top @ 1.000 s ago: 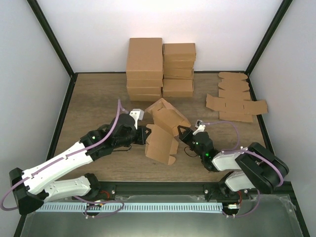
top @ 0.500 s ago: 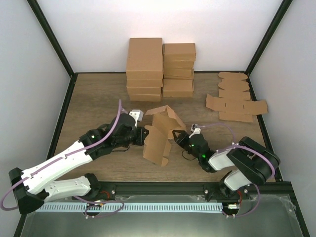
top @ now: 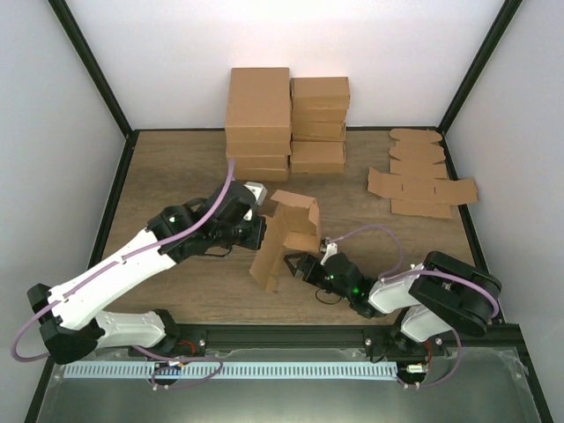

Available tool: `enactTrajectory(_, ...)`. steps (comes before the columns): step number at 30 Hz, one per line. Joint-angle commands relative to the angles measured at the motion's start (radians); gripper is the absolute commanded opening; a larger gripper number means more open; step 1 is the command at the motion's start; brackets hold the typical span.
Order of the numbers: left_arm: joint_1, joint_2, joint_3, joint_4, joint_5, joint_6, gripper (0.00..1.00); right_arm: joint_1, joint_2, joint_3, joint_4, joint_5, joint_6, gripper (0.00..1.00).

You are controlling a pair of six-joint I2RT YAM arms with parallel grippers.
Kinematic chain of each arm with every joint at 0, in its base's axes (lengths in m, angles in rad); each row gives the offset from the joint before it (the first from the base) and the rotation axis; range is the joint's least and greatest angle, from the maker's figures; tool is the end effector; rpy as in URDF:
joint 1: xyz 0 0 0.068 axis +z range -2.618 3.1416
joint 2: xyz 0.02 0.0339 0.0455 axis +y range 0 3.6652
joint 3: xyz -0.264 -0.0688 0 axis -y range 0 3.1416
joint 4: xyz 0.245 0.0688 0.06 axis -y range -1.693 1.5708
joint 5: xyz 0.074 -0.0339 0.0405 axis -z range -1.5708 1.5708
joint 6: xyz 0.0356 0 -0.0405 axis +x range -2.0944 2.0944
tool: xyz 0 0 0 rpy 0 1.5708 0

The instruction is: Fold the paper box

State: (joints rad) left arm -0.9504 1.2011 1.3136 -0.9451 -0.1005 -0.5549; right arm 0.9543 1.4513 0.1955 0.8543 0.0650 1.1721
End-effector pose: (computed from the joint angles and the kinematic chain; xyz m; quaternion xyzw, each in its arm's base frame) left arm 0.1395 -0.1891 0.3659 0.1652 0.9169 -0.2121 0.2950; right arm 0.1304 0.1800 0.1185 0.1084 0.8266 0.4689 0.2918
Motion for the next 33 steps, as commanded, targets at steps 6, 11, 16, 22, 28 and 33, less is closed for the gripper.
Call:
enactTrajectory(6, 0.011, 0.062, 0.062, -0.111, -0.012, 0.041, 0.04, 0.046, -0.123, -0.041, -0.177, -0.086, 0.007, 0.91)
enactTrajectory(11, 0.033, 0.069, 0.082, -0.141, -0.010, 0.052, 0.04, 0.046, -0.315, -0.107, -0.332, -0.043, 0.037, 1.00)
enactTrajectory(16, 0.055, 0.065, 0.081, -0.166, 0.020, 0.067, 0.04, 0.031, -0.605, -0.167, -0.511, 0.006, -0.004, 1.00)
enactTrajectory(22, 0.090, 0.052, 0.065, -0.165, 0.069, 0.086, 0.04, -0.183, -0.762, -0.072, -0.806, -0.157, -0.209, 1.00)
enactTrajectory(28, 0.126, 0.049, 0.004, -0.136, 0.096, 0.107, 0.04, -0.403, -0.713, -0.056, -0.764, -0.404, -0.329, 0.96)
enactTrajectory(33, 0.127, 0.033, -0.057, -0.071, 0.121, 0.109, 0.04, -0.420, -0.594, 0.029, -0.730, -0.451, -0.390, 0.92)
